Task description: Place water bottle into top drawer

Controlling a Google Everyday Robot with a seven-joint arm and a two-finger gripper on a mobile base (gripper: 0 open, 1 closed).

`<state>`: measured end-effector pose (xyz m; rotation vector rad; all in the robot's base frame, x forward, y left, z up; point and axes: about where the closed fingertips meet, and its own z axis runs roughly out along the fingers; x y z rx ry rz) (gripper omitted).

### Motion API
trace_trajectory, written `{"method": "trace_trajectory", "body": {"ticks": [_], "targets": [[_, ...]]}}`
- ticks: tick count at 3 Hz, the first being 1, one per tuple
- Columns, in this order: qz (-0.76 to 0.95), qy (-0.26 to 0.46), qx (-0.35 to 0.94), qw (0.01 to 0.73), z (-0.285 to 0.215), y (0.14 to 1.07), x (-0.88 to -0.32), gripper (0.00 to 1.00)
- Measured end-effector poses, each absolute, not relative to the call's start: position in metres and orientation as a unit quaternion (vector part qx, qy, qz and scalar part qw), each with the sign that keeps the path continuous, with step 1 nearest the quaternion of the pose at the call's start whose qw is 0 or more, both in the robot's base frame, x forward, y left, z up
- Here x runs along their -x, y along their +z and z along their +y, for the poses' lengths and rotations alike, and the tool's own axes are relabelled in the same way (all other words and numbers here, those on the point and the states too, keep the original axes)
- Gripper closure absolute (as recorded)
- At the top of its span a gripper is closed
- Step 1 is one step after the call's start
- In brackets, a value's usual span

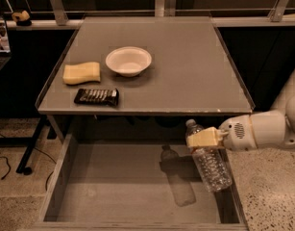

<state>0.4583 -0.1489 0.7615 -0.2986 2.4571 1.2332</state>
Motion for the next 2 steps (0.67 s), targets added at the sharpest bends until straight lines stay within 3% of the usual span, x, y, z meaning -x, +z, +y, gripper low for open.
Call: {"method": "trace_trajectory", "body": {"ticks": [2], "targets": [[0.887, 0.437, 0.069, 0.129, -0.131, 0.695, -0.466, 1.0]]}}
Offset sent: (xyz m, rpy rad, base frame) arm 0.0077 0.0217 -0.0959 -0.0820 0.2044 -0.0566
